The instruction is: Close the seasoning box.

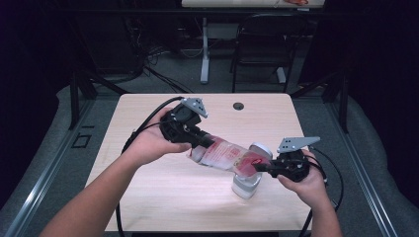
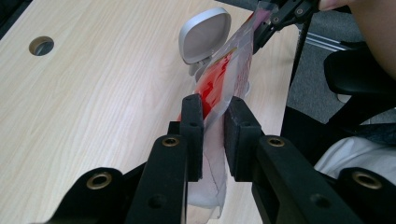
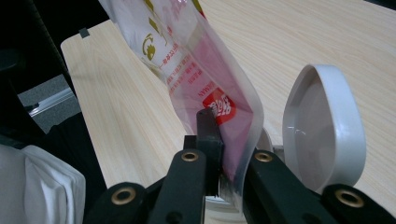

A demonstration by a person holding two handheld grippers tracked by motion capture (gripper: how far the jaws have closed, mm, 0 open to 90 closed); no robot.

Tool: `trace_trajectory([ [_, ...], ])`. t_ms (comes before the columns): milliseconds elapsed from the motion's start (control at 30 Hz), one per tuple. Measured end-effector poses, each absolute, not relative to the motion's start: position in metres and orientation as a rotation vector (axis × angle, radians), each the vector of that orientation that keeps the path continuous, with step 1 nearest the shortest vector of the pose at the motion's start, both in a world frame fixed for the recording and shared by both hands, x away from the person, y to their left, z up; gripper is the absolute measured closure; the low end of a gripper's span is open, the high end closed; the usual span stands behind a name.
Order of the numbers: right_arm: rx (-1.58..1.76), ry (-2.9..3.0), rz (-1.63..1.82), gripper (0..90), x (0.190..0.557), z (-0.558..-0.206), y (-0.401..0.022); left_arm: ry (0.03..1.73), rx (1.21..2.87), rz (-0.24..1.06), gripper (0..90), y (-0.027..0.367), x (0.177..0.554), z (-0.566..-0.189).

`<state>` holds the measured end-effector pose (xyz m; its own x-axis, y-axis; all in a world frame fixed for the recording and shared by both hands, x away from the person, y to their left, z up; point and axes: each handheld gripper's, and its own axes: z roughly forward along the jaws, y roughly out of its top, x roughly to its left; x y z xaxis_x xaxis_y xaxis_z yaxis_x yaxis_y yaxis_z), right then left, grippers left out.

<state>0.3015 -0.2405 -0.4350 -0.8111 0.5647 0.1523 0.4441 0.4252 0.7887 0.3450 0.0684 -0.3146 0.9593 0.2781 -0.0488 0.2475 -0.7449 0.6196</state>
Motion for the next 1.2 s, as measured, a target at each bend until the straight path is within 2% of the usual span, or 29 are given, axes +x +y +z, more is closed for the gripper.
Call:
trace_trajectory([
  [1200,0.912,2.526,1.327,88.4,0.3030,-0.4364,-0.2414,0.365,2.444,0.060,79.3,0.0642,0.3450,-0.3129],
])
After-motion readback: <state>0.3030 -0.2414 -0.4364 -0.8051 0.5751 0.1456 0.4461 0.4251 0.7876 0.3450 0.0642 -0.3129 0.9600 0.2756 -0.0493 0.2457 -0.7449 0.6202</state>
